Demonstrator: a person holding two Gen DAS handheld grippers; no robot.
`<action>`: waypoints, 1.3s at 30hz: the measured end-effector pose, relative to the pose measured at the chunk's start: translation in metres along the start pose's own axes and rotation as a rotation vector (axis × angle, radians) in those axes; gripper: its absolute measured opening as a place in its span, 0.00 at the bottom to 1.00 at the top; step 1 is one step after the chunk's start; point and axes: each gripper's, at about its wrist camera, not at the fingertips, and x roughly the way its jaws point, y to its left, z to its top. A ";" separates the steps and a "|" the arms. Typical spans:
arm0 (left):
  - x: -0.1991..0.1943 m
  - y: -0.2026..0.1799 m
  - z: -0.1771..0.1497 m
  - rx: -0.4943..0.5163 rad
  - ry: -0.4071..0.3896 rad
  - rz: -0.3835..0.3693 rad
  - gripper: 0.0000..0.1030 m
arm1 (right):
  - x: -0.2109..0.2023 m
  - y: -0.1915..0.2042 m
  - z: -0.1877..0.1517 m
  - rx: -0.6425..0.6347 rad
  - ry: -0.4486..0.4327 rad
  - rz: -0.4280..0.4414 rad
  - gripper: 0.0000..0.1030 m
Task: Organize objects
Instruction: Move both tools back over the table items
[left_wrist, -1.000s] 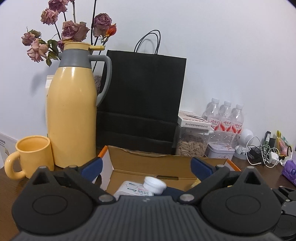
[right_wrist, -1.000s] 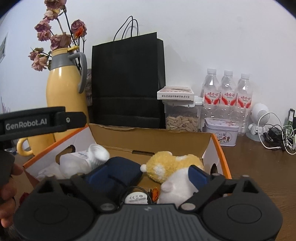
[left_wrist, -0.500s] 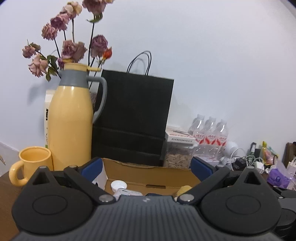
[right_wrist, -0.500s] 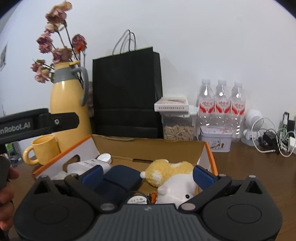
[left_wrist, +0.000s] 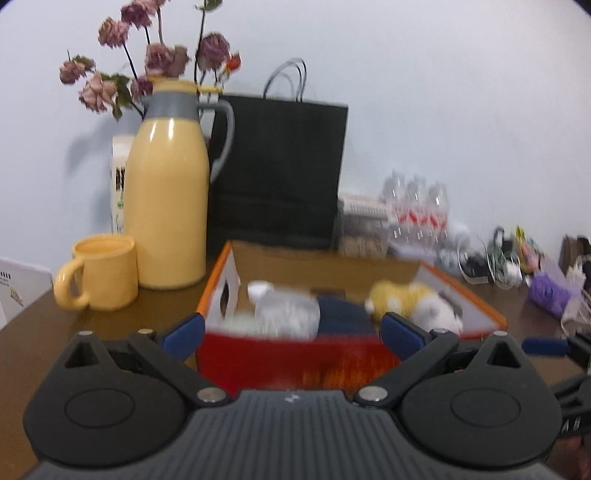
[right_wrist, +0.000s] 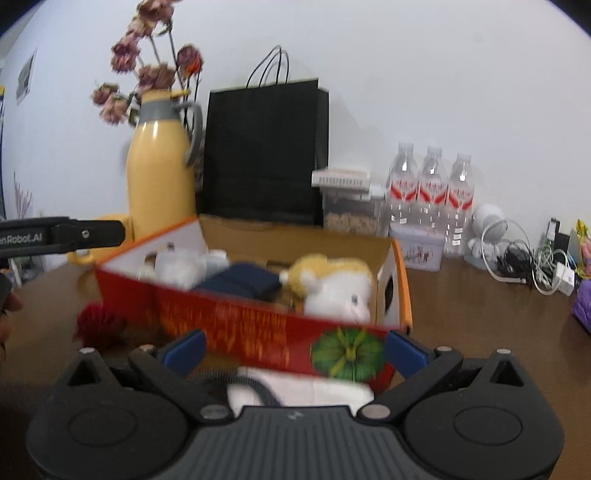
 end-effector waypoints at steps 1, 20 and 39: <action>-0.002 -0.001 -0.005 0.011 0.018 -0.004 1.00 | -0.003 0.001 -0.003 -0.002 0.007 -0.001 1.00; -0.023 0.017 -0.038 -0.003 0.150 0.052 1.00 | -0.015 0.013 -0.036 -0.022 0.138 0.031 1.00; -0.027 0.014 -0.038 0.005 0.151 0.035 1.00 | 0.010 0.031 -0.030 -0.062 0.201 0.065 1.00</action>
